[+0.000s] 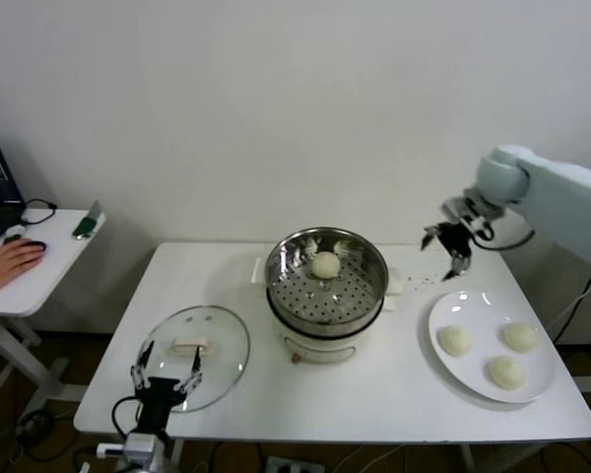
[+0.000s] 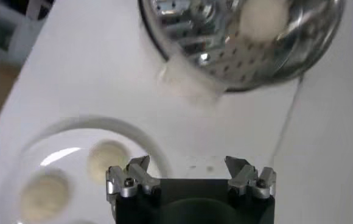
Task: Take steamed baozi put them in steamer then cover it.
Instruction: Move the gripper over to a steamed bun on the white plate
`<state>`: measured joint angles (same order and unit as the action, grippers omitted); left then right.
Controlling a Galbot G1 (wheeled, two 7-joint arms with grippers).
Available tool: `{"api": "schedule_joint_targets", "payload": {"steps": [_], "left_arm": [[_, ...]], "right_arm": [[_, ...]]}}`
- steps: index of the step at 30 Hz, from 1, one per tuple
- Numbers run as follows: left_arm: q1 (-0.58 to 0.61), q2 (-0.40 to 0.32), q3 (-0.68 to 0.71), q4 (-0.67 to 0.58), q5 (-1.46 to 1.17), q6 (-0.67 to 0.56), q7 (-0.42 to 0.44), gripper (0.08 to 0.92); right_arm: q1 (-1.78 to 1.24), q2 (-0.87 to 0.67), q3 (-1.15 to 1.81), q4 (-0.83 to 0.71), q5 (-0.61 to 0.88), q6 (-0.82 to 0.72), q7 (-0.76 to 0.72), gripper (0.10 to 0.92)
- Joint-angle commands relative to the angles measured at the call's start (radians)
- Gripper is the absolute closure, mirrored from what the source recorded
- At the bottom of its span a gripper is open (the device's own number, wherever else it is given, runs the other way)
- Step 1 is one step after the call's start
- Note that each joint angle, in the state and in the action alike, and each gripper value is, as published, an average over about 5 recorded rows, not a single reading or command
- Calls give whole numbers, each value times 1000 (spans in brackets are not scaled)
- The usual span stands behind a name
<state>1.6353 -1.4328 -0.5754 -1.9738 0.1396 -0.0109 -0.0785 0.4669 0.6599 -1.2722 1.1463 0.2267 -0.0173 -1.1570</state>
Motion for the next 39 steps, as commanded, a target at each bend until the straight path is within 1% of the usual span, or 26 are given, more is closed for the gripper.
{"api": "schedule_joint_targets", "payload": {"steps": [1,5,10,18,35,39], "left_arm": [[0,1,-3,2,8,2,0,177],[2,4,-9,3,9,2,-1,177],[6,3,-11,5,9,2,-2,177],[-3,-1,-4,18,14,5,-3,177],[-3,-2,-3,29,20,0,-4,177],[-1,-3,-2,29,19,-1,-4,177]], "right_arm": [[-283,-168,161,34,-2,-142,31,203],[-403,-135,275,-39,-73,-127,31,203],[-454,-92,328,-115,-123,-105,23,203],[-481,-15,386,-178,-128,-98,38,203],[-477,73,382,-234,-149,-90,29,203],[-474,75,384,-239,-153,-87,22,226]]}}
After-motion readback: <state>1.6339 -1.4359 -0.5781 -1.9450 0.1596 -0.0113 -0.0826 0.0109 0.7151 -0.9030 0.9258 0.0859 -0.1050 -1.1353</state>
